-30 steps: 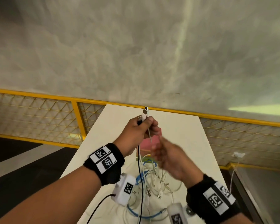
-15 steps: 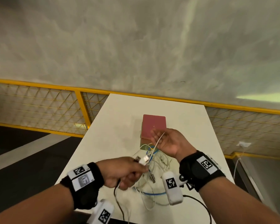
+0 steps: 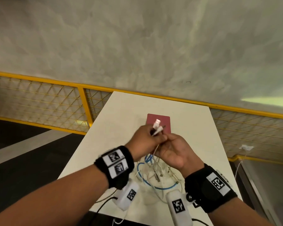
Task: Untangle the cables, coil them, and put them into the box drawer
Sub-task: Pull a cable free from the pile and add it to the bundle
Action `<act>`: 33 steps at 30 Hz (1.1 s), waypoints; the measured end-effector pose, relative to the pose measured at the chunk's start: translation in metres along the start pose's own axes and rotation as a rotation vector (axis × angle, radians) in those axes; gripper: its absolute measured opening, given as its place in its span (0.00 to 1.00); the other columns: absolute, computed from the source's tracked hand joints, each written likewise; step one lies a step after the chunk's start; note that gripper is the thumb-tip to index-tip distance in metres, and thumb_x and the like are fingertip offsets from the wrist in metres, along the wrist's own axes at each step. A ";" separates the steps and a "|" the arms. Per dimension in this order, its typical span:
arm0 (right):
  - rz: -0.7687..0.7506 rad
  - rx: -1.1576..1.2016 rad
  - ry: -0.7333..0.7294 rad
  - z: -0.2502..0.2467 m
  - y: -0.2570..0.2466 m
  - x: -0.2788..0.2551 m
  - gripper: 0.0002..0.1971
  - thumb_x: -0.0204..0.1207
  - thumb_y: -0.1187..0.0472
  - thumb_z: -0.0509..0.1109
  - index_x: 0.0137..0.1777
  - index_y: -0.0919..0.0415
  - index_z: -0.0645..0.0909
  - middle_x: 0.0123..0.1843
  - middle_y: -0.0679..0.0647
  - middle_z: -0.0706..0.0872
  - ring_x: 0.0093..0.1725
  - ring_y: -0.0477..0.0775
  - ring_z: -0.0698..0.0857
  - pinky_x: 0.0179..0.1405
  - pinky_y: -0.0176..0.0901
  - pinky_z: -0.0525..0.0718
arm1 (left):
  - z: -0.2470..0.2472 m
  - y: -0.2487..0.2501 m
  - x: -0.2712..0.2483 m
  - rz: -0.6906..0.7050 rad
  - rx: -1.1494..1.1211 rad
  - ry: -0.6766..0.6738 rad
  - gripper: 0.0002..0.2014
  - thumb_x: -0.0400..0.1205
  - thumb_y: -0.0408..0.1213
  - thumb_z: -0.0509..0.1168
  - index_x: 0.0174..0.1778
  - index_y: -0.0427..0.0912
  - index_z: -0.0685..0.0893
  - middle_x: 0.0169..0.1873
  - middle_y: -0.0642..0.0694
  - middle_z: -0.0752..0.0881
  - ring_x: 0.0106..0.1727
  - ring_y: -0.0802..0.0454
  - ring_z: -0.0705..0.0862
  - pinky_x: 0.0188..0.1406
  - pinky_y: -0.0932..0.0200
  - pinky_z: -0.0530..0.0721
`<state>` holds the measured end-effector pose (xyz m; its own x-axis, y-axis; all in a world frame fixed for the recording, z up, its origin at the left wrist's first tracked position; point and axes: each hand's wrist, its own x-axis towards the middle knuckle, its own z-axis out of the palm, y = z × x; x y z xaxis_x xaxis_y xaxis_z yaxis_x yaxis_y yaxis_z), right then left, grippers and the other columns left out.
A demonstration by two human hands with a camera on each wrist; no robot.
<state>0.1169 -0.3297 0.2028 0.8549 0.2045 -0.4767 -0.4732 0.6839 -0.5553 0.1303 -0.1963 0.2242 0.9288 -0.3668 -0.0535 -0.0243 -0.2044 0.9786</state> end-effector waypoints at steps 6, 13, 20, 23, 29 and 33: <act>0.088 -0.042 0.006 -0.005 -0.018 -0.003 0.15 0.81 0.56 0.62 0.59 0.65 0.80 0.57 0.62 0.83 0.60 0.62 0.83 0.56 0.60 0.86 | 0.001 -0.009 -0.008 -0.172 -0.161 -0.131 0.10 0.77 0.24 0.70 0.34 0.42 0.81 0.21 0.52 0.79 0.20 0.57 0.71 0.17 0.66 0.66; 0.147 -0.089 0.143 -0.027 -0.011 0.005 0.17 0.86 0.62 0.54 0.63 0.74 0.77 0.58 0.74 0.87 0.52 0.69 0.91 0.53 0.65 0.86 | -0.042 -0.011 -0.055 -0.380 0.157 -0.816 0.11 0.76 0.22 0.70 0.34 0.43 0.88 0.26 0.50 0.86 0.19 0.60 0.67 0.17 0.64 0.60; 0.047 -0.146 0.087 -0.027 0.005 0.004 0.10 0.82 0.62 0.62 0.53 0.64 0.83 0.54 0.64 0.91 0.55 0.63 0.90 0.56 0.61 0.85 | -0.043 -0.010 -0.022 -0.297 -0.005 -0.203 0.04 0.81 0.36 0.71 0.42 0.42 0.85 0.32 0.45 0.83 0.18 0.59 0.63 0.17 0.67 0.57; 0.025 -0.237 0.035 -0.015 0.008 -0.001 0.10 0.80 0.61 0.64 0.52 0.60 0.86 0.51 0.58 0.91 0.56 0.59 0.87 0.59 0.60 0.81 | -0.018 -0.006 -0.005 -0.254 -0.158 -0.007 0.08 0.80 0.41 0.73 0.41 0.42 0.82 0.28 0.49 0.84 0.15 0.61 0.67 0.17 0.68 0.60; -0.026 -0.113 0.106 -0.009 0.000 0.004 0.12 0.84 0.58 0.62 0.59 0.63 0.82 0.48 0.59 0.91 0.39 0.55 0.91 0.36 0.49 0.91 | 0.005 -0.018 -0.013 -0.226 -0.175 -0.106 0.06 0.78 0.24 0.71 0.39 0.38 0.85 0.23 0.47 0.83 0.15 0.61 0.69 0.16 0.68 0.61; -0.030 -0.092 0.146 -0.015 -0.015 0.010 0.14 0.84 0.60 0.62 0.60 0.70 0.81 0.59 0.66 0.88 0.51 0.62 0.90 0.60 0.58 0.84 | 0.004 -0.012 -0.031 -0.075 -0.064 -0.131 0.09 0.82 0.29 0.70 0.36 0.43 0.84 0.23 0.44 0.83 0.15 0.64 0.73 0.16 0.70 0.68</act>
<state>0.1292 -0.3485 0.1960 0.8322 0.0769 -0.5491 -0.4713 0.6197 -0.6276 0.1002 -0.1856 0.2135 0.8709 -0.4686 -0.1484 0.0710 -0.1788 0.9813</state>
